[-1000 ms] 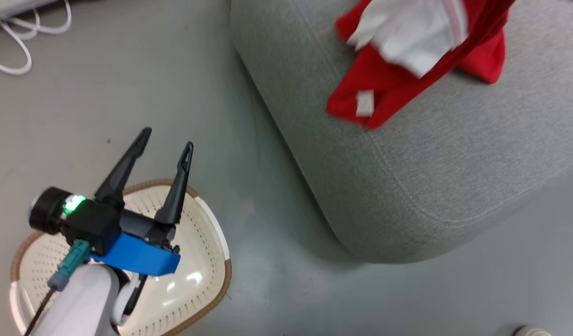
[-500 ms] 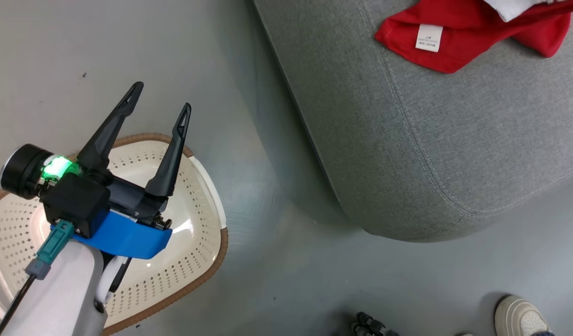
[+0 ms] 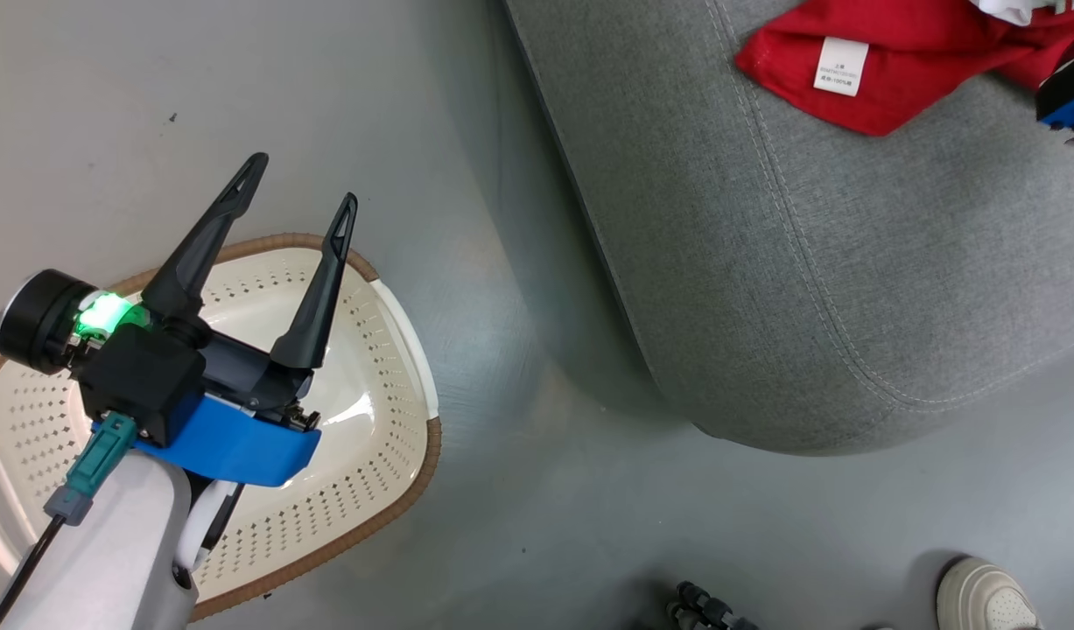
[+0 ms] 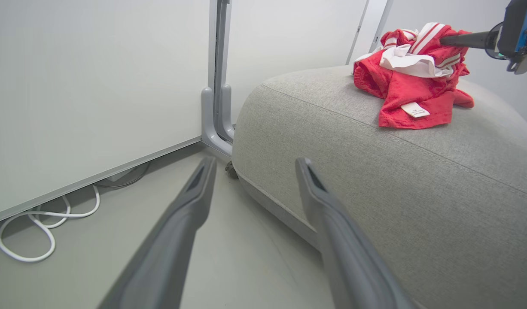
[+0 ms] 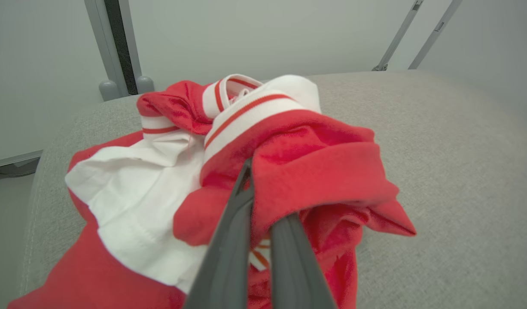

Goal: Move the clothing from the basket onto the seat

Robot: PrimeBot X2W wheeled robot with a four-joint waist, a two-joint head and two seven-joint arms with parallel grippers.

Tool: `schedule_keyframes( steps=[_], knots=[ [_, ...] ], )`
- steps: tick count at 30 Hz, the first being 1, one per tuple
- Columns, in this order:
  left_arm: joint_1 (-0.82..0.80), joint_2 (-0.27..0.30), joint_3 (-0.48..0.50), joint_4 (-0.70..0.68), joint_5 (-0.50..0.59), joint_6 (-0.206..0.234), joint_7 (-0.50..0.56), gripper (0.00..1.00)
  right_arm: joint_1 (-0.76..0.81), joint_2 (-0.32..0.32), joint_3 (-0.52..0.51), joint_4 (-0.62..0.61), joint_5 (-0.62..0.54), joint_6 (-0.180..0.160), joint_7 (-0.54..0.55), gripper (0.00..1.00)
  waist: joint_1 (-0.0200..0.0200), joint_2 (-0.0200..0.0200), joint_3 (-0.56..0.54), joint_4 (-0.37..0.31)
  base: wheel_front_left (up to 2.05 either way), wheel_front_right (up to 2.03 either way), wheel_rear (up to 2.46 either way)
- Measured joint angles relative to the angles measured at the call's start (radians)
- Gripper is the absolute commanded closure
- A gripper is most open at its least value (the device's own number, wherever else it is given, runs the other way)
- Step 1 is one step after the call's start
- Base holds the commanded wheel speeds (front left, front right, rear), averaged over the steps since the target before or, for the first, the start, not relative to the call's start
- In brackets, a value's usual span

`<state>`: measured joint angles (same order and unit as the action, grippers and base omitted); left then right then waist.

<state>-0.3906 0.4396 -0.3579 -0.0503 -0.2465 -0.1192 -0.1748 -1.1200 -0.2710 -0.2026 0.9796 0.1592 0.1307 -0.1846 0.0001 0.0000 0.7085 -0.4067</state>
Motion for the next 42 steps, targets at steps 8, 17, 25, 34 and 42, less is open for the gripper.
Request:
schedule_keyframes(
  steps=[8,17,25,34,42],
  knots=[
    [0.0,-0.002,-0.006,0.012,-0.007,0.007,-0.009,0.0,-0.024,0.002,0.023,0.074,0.001,0.0,-0.03,0.0,-0.0001,0.0,-0.01,0.014,0.0,0.0,0.0],
    [-0.001,-0.027,-0.018,0.057,-0.019,0.013,-0.034,0.0,-0.026,-0.003,0.036,0.12,-0.005,0.0,-0.055,0.0,-0.0001,0.0,-0.048,0.023,0.0,0.0,0.0],
    [0.0,-0.08,-0.025,0.134,-0.045,0.017,-0.074,0.0,0.032,-0.003,0.075,0.145,-0.042,0.0,-0.068,0.0,-0.0003,0.0,-0.135,0.042,0.0,0.0,0.0],
    [0.049,-0.163,-0.006,0.225,-0.081,0.016,-0.087,0.0,0.161,0.009,0.132,0.076,-0.022,0.0,-0.076,0.0,-0.0003,0.0,-0.276,0.077,0.0,0.0,0.0],
    [0.137,-0.23,0.061,0.274,-0.09,0.012,-0.087,0.0,0.37,0.037,0.148,-0.14,0.009,0.0,-0.077,0.0,-0.0004,0.0001,-0.414,0.121,0.0,0.0,0.0]
  ],
)
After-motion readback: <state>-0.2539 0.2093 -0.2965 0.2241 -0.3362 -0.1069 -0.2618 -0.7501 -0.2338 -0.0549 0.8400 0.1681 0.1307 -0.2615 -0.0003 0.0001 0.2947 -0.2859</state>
